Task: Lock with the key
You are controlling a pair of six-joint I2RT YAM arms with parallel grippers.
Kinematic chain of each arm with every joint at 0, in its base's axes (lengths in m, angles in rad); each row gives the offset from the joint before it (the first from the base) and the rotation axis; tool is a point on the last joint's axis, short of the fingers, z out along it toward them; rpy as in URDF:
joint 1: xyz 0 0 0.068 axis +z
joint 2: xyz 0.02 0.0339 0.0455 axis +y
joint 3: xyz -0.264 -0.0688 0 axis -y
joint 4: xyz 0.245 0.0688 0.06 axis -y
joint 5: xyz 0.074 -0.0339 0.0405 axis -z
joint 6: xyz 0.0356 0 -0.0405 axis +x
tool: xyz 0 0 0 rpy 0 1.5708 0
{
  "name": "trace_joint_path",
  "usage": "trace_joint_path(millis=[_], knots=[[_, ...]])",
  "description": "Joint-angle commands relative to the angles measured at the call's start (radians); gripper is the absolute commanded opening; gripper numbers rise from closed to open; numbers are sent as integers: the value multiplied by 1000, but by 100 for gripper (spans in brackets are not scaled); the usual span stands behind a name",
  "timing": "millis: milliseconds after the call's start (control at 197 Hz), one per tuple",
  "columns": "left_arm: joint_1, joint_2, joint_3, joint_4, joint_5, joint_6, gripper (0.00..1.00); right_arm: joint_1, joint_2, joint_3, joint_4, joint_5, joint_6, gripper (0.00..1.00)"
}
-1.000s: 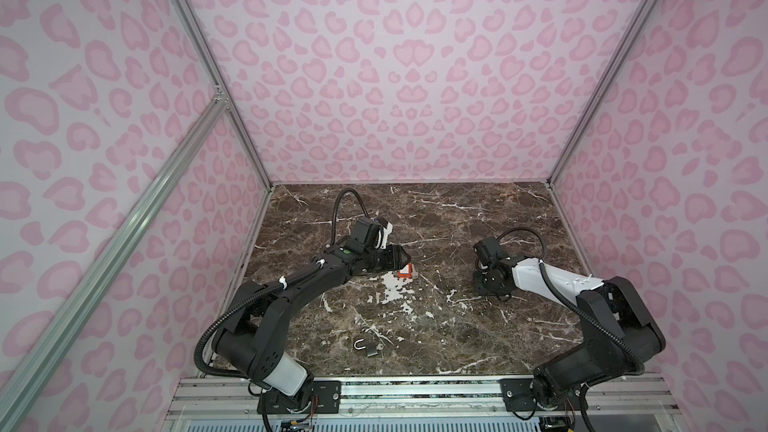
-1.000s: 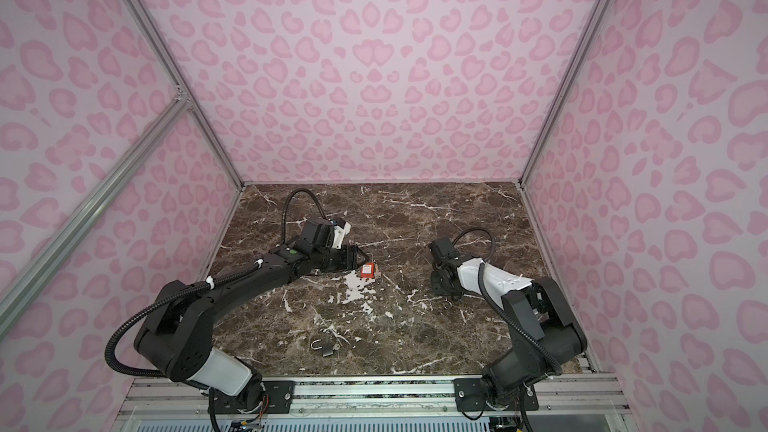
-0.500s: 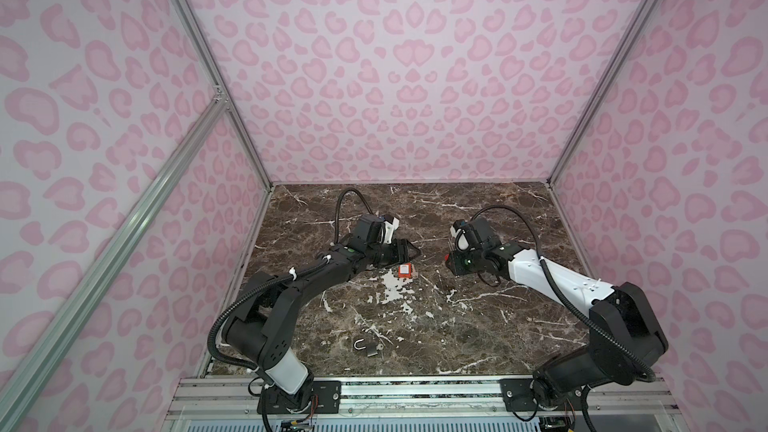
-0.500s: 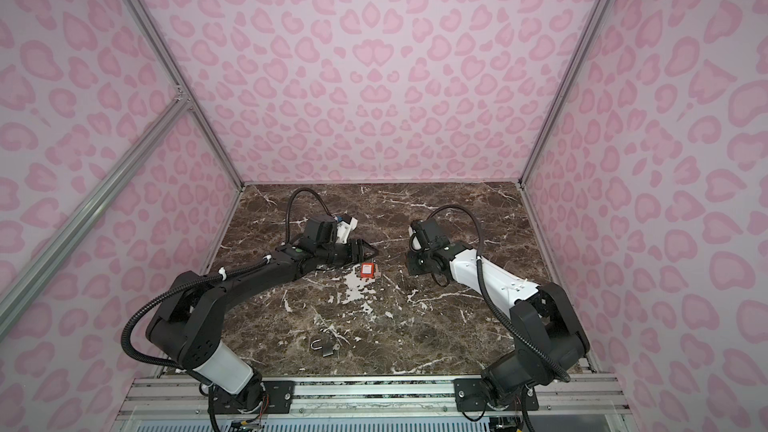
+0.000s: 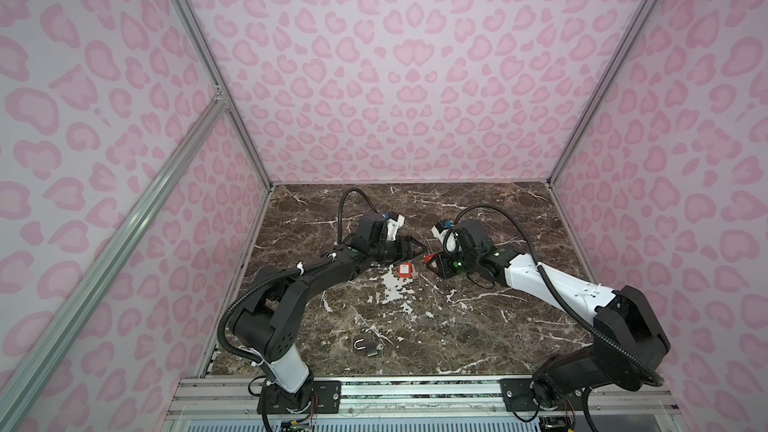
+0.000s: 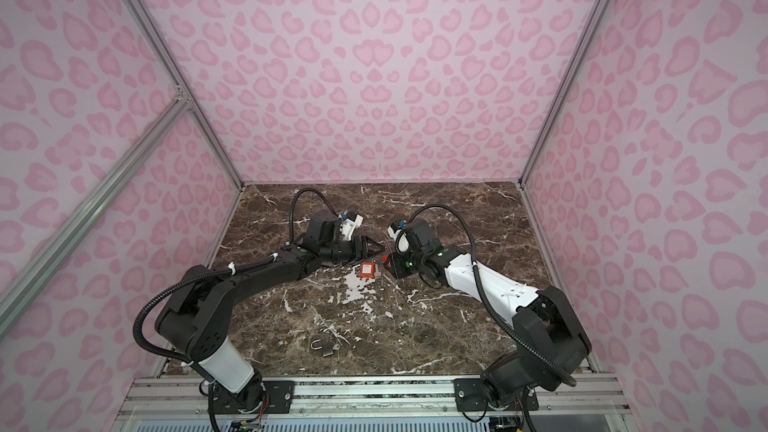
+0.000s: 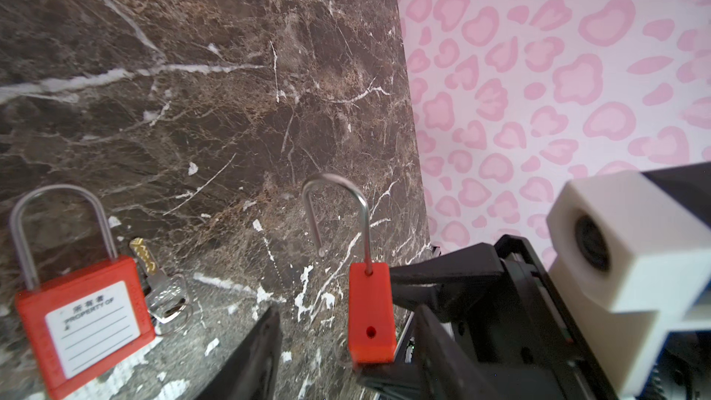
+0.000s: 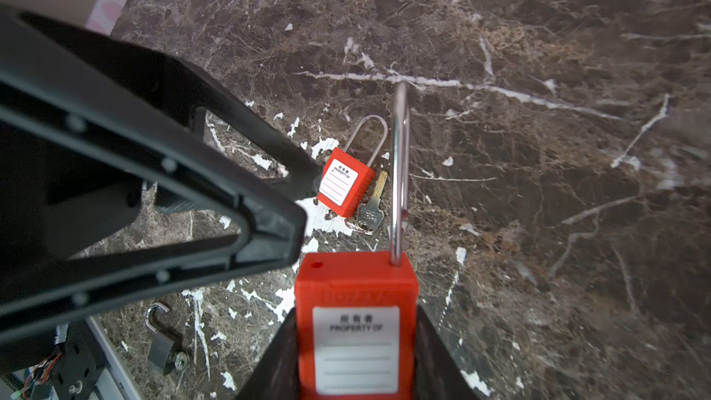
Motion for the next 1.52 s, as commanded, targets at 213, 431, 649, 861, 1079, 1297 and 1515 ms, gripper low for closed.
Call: trace_joint_path(millis=[213, 431, 649, 861, 1079, 1297, 1515], knots=[[-8, 12, 16, 40, 24, -1, 50, 24, 34, 41, 63, -44, -17, 35], [-10, 10, 16, 38, 20, -1, 34, 37, 53, 58, 79, -38, -24, 36], [-10, 5, 16, 38, 14, -1, 12, 41, 64, 87, 76, -35, -39, 39], [-5, -27, 13, 43, -11, -18, 6, 40, -7, 56, 103, 1, -50, 75], [24, -128, -2, 69, -106, -65, 5, -33, -165, -89, 329, -17, 120, 83], [74, -254, -66, 184, -187, -171, 4, -166, -198, -246, 776, -195, 526, 82], [94, -366, -168, 304, -318, -298, 4, -157, -90, -322, 1173, -231, 846, 79]])
